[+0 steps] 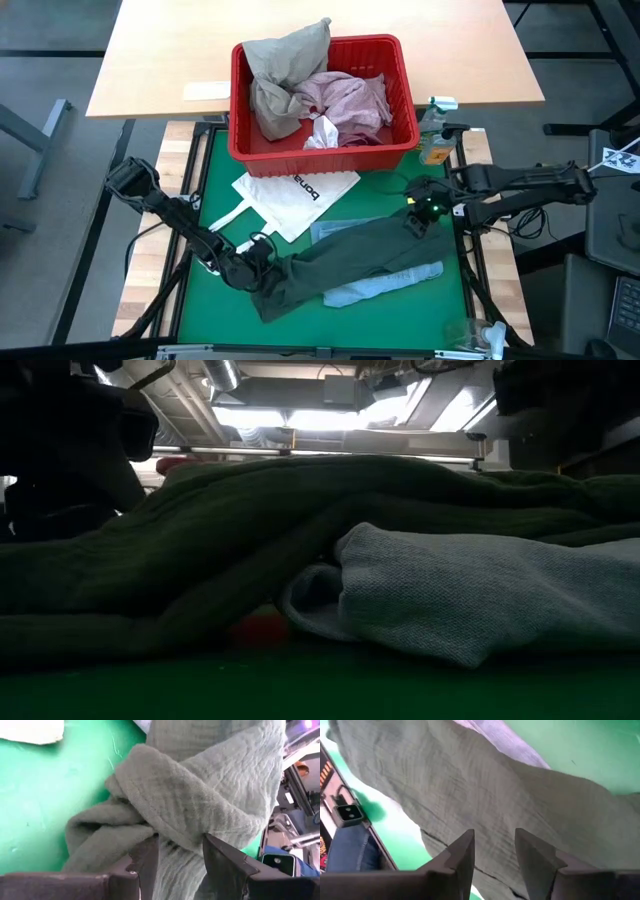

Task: Fold laundry
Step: Fold the green shirt

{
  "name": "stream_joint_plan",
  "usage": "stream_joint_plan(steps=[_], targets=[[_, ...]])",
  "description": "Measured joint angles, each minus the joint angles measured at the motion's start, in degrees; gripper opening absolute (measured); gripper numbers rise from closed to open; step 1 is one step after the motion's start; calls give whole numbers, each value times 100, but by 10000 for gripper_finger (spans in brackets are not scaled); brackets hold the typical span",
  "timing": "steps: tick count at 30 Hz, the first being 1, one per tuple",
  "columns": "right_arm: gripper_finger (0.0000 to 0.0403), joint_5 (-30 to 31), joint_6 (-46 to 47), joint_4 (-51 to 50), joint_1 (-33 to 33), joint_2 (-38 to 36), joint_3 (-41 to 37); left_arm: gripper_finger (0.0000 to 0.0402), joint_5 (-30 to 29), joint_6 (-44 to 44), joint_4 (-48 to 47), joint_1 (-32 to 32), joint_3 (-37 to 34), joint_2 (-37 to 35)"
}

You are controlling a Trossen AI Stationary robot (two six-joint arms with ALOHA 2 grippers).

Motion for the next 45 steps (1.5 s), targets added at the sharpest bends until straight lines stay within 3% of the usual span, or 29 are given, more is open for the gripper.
stream_joint_plan(steps=[18,22,30,45], targets=[[140,316,-623,314,-2,612,-308,144,-255,345,51,15,0,2],[140,361,-748,315,-2,890,-308,117,-262,348,49,13,0,2],[140,363,-754,308,-2,1429,-308,7,-265,337,80,-55,0,2],[140,363,-895,293,-7,1694,-308,1,-221,-33,263,-702,0,-114]])
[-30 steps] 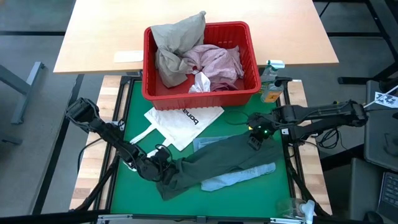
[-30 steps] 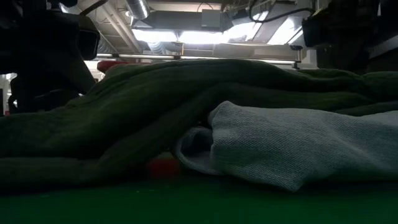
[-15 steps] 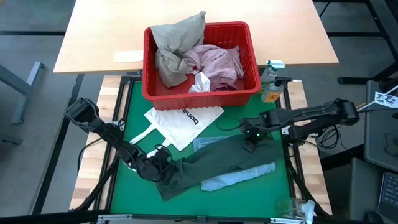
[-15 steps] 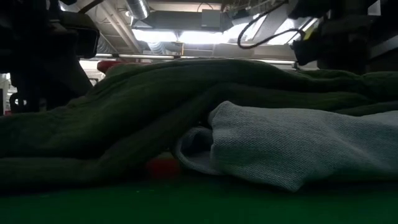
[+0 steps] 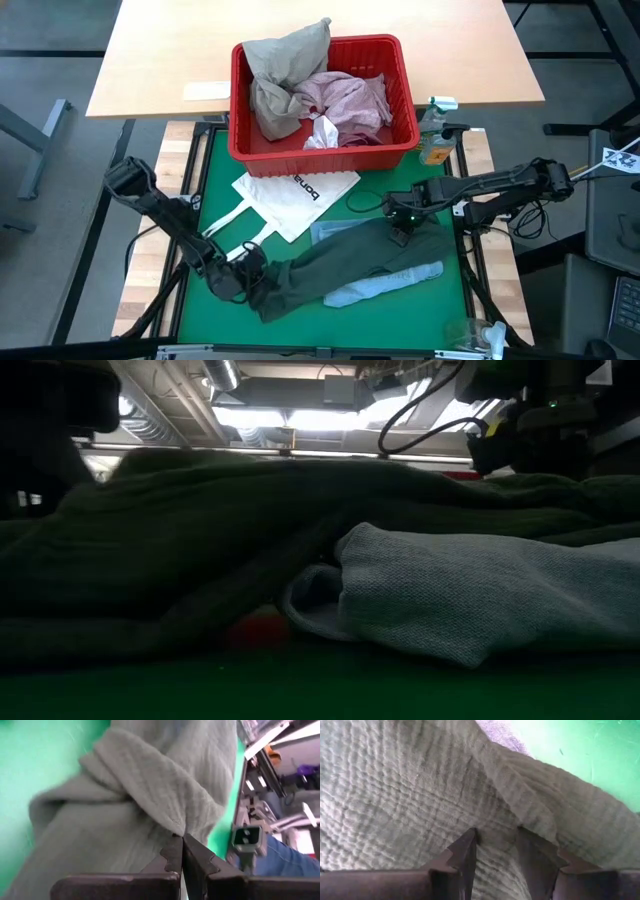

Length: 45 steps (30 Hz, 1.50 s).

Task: Fold laundry
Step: Fold the green shirt

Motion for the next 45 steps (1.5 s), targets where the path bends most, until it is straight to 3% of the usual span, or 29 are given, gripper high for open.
stream_joint_plan(steps=[9,20,24,35,38,45], targets=[[140,0,5,-2,0,0,0,0,463,-577,-4,-631,0,0],[140,0,10,-3,2,0,2,2,818,-1165,-759,-688,-2,7],[140,0,12,-9,2,0,2,19,609,-1073,-741,-688,-2,7],[140,-61,-3,-203,7,0,2,146,-72,-975,-635,-679,-2,9],[140,-63,-6,-203,7,0,2,154,-427,-976,-478,-679,-2,8],[140,-63,-152,-201,7,0,2,140,-551,-971,-429,-677,-2,-249]])
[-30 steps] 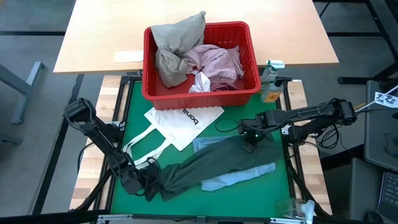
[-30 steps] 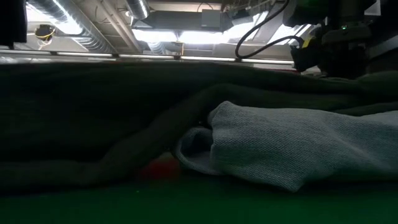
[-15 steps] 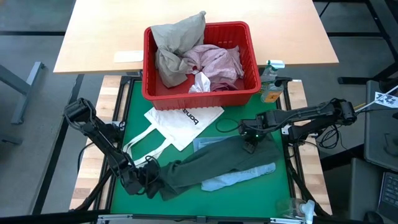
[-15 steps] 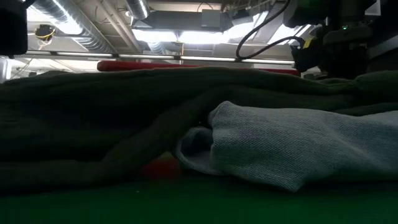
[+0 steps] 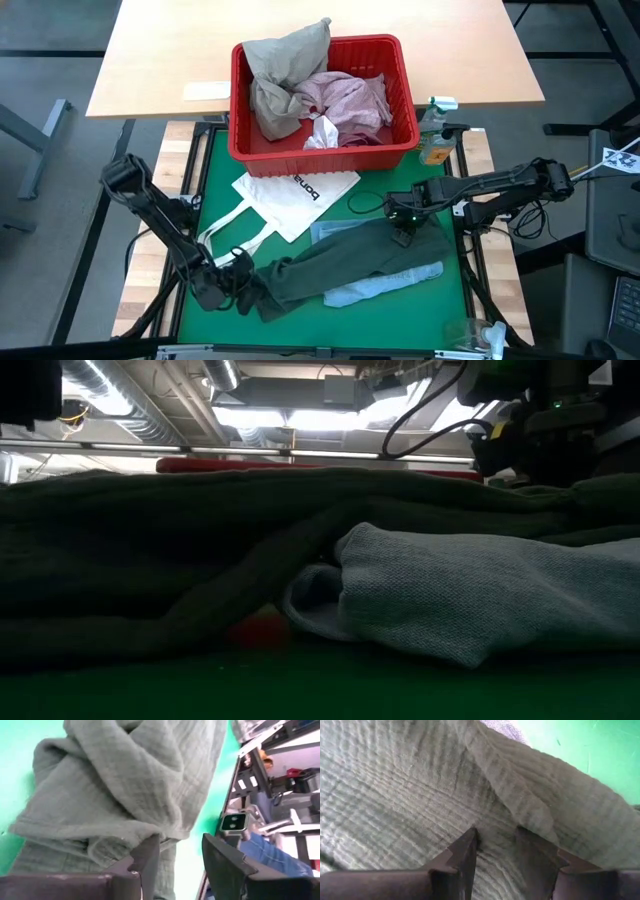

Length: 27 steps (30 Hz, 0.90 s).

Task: Fold laundry
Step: Fold the green shirt

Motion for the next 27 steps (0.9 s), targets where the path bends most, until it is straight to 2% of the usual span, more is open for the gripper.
stream_joint_plan(steps=[12,18,22,27], targets=[[140,-2,-2,4,-2,0,0,125,-242,611,-787,284,0,-659],[140,0,-1,4,-2,0,0,126,-47,-220,-1616,687,-2,-443],[140,-1,-1,4,-2,0,0,126,321,-346,-1604,850,-2,-291],[140,-2,7,9,-7,-2,0,126,369,-347,-1304,941,-2,-197]])
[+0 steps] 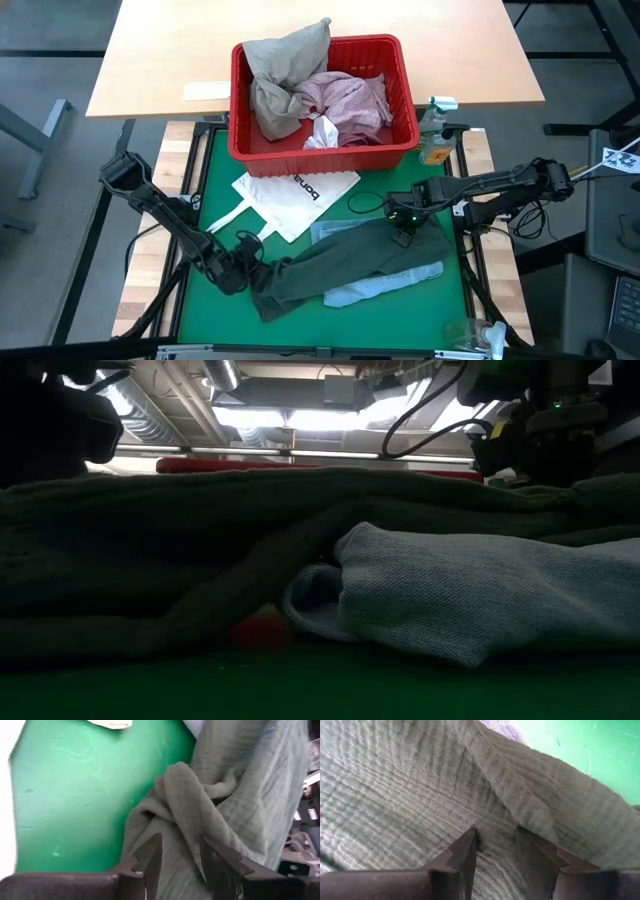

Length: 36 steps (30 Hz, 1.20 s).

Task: Fold laundry
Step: Fold the green shirt

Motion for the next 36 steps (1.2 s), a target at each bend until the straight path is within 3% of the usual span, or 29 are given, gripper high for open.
stream_joint_plan(steps=[14,22,31,36], targets=[[140,0,10,13,0,0,0,126,-15,39,457,285,2,63],[140,0,11,31,2,0,0,126,8,45,1222,464,2,551],[140,0,10,38,2,0,0,125,-262,436,1791,501,4,570],[140,1,10,38,7,0,0,103,-318,493,1784,511,4,570]])
